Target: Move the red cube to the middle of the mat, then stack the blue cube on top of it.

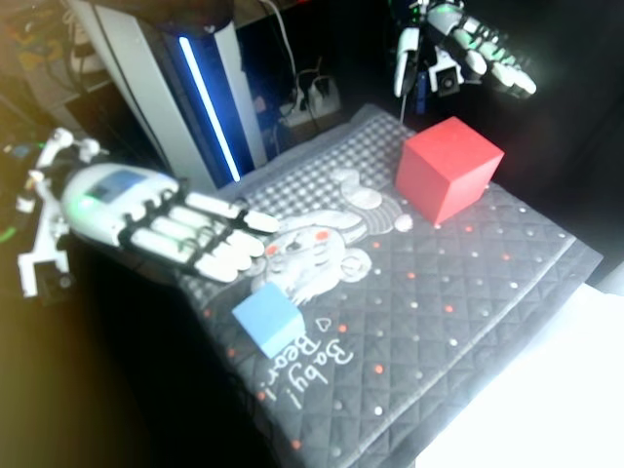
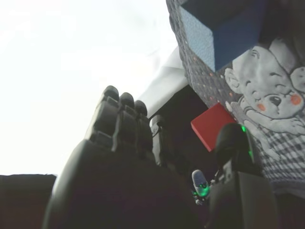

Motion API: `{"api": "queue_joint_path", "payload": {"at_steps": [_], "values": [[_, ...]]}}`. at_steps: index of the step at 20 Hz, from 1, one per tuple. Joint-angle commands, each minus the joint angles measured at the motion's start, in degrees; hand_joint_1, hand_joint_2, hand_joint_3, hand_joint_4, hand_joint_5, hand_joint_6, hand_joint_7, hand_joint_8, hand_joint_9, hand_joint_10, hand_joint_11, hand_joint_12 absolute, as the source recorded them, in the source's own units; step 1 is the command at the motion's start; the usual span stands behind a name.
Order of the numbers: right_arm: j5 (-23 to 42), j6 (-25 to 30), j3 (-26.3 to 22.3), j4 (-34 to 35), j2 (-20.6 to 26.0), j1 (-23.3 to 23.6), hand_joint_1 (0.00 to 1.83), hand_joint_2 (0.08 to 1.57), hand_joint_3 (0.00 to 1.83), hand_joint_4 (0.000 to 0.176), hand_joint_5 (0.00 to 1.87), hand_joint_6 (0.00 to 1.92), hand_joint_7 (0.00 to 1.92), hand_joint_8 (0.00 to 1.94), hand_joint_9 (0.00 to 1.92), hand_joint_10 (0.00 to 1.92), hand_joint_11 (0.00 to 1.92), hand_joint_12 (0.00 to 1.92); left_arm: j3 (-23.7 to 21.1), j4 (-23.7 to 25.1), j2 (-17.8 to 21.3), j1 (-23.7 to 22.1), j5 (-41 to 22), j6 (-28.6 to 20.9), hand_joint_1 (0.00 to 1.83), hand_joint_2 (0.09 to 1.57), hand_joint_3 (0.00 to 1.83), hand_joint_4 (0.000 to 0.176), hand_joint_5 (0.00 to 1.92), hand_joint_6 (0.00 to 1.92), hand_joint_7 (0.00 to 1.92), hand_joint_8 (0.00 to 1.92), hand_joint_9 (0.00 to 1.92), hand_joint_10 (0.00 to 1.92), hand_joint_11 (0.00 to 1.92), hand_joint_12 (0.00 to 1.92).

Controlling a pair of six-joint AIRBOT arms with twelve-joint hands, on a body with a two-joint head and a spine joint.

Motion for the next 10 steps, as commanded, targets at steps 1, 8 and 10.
{"api": "queue_joint_path", "payload": {"at_steps": [1,8,10], "values": [[7.01,-0.21,0.03,0.11,0.38,0.51,0.62,1.24,0.01,0.0,0.0,0.0,0.0,0.0,0.0,0.0,0.0,0.03,-0.12,0.74,0.21,-0.42,-6.62,-0.05,0.61,1.08,0.01,0.128,0.0,0.0,0.0,0.0,0.0,0.0,0.0,0.0],[6.54,-0.2,0.15,0.98,0.09,0.17,0.64,1.23,0.0,0.0,0.0,0.0,0.0,0.0,0.0,0.0,0.01,0.0,0.77,-1.01,-0.47,-2.34,0.75,1.41,0.82,0.93,0.0,0.154,0.0,0.0,0.0,0.0,0.0,0.0,0.0,0.0],[6.52,-0.2,0.37,1.19,-0.35,-0.14,0.62,1.24,0.01,0.0,0.0,0.0,0.0,0.0,0.0,0.0,0.01,0.01,2.14,-1.89,-2.61,-4.12,4.31,1.83,0.88,0.91,0.0,0.174,0.0,0.0,0.0,0.0,0.0,0.0,0.0,0.0]]}}
